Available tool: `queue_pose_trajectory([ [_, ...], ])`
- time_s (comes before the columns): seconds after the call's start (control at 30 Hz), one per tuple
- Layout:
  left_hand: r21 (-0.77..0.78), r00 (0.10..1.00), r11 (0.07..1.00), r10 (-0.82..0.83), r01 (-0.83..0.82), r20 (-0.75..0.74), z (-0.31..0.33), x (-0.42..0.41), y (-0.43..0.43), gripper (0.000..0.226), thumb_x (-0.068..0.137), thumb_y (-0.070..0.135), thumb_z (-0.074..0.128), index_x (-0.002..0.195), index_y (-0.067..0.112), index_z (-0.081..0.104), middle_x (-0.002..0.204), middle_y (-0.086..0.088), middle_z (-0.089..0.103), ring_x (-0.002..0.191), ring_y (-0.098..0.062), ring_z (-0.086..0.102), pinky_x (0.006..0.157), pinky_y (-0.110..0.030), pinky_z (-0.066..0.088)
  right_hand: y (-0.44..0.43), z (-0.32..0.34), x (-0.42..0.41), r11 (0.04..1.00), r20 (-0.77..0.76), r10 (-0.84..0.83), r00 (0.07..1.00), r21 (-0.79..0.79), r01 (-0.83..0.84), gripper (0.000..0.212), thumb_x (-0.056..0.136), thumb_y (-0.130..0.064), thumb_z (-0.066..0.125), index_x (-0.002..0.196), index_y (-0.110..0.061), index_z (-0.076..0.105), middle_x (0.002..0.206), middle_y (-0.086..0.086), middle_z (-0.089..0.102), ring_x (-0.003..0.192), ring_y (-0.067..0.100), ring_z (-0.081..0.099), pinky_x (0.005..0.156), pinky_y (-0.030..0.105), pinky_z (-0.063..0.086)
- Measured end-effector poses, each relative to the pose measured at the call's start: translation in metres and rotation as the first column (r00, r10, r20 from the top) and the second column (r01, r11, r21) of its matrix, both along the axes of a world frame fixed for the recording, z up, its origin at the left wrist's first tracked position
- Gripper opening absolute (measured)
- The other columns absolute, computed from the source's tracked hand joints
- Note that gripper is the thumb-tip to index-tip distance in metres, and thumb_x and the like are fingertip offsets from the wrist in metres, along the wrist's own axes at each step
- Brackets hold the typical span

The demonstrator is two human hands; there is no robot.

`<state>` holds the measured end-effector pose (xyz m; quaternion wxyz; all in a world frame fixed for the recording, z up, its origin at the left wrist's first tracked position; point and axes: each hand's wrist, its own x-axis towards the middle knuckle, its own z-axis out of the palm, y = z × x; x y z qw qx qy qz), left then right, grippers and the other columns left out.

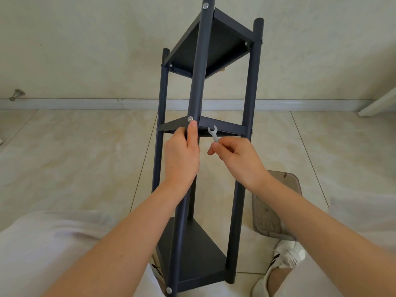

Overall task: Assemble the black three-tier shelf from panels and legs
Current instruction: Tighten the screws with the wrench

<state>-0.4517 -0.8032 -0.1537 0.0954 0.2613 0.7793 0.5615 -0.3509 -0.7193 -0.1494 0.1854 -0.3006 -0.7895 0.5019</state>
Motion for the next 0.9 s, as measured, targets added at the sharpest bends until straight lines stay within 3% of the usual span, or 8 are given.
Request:
queue_pose_trajectory([
  [0.1,-0.007,0.999,1.0,0.01,-0.011,-0.038,0.0,-0.003,-0.001,0.046,0.105,0.046,0.037,0.076,0.014,0.054,0.063,-0.007,0.057,0.051,-0.023,0.054,0.052,-0.043,0.05,-0.005,-0.009,-0.001,0.998,0.06,0.036,0.998,-0.058,-0.032,0.032,0.102,-0.019,0.048,0.081,-0.023,0.071,0.063,-0.007,0.055,0.052,0.004,0.048,0.054,0.013,0.038],
  [0.27,-0.008,0.995,1.0,0.01,-0.011,-0.102,-0.003,-0.003,-0.003,0.036,0.106,0.04,0.041,0.086,0.014,0.055,0.068,-0.001,0.059,0.05,-0.019,0.056,0.05,-0.029,0.042,-0.01,-0.011,-0.012,0.984,0.067,0.06,0.996,-0.173,-0.047,0.035,0.101,-0.014,0.045,0.076,-0.021,0.069,0.071,0.008,0.053,0.064,0.016,0.049,0.068,0.028,0.045],
  [0.4,-0.003,0.998,1.0,-0.009,0.009,-0.064,-0.005,0.0,-0.005,0.028,0.105,0.041,0.044,0.088,0.022,0.055,0.067,0.002,0.059,0.053,-0.021,0.058,0.055,-0.036,0.045,-0.011,-0.016,-0.022,0.975,0.043,-0.008,0.999,-0.223,0.017,0.033,0.099,-0.015,0.047,0.074,-0.018,0.069,0.066,0.002,0.055,0.062,0.013,0.049,0.067,0.027,0.043],
  [0.47,0.0,0.999,1.0,-0.015,0.015,-0.044,-0.005,0.0,-0.006,0.025,0.104,0.042,0.045,0.091,0.023,0.054,0.069,0.0,0.06,0.059,-0.025,0.06,0.057,-0.04,0.048,-0.013,-0.021,-0.023,0.972,0.036,-0.052,0.998,-0.229,0.059,0.034,0.099,-0.016,0.048,0.072,-0.021,0.068,0.068,0.014,0.057,0.062,0.016,0.05,0.066,0.028,0.044],
  [0.57,0.052,1.0,0.999,-0.004,0.005,-0.02,-0.004,0.0,-0.007,0.019,0.103,0.041,0.048,0.096,0.024,0.047,0.07,-0.004,0.062,0.052,-0.018,0.057,0.05,-0.03,0.044,-0.014,-0.024,-0.022,0.963,0.01,-0.094,0.995,-0.253,0.094,0.033,0.098,-0.017,0.049,0.073,-0.021,0.069,0.078,0.027,0.057,0.066,0.023,0.048,0.066,0.035,0.046],
  [0.73,0.092,1.0,0.996,0.013,-0.014,0.021,-0.005,0.0,-0.008,0.021,0.103,0.041,0.05,0.091,0.026,0.042,0.068,-0.01,0.061,0.048,-0.021,0.053,0.049,-0.032,0.041,-0.016,-0.02,-0.025,0.955,-0.043,-0.124,0.991,-0.278,0.108,0.033,0.097,-0.014,0.049,0.067,-0.016,0.064,0.064,0.011,0.048,0.063,0.023,0.045,0.064,0.038,0.044],
  [0.9,0.113,0.999,0.993,0.028,-0.031,0.03,-0.008,0.0,-0.01,0.021,0.104,0.04,0.049,0.09,0.027,0.042,0.07,-0.012,0.062,0.052,-0.023,0.056,0.052,-0.036,0.044,-0.021,-0.016,-0.034,0.957,-0.04,-0.165,0.985,-0.247,0.151,0.035,0.095,-0.011,0.048,0.063,-0.01,0.061,0.06,0.007,0.05,0.061,0.02,0.045,0.061,0.036,0.042],
])
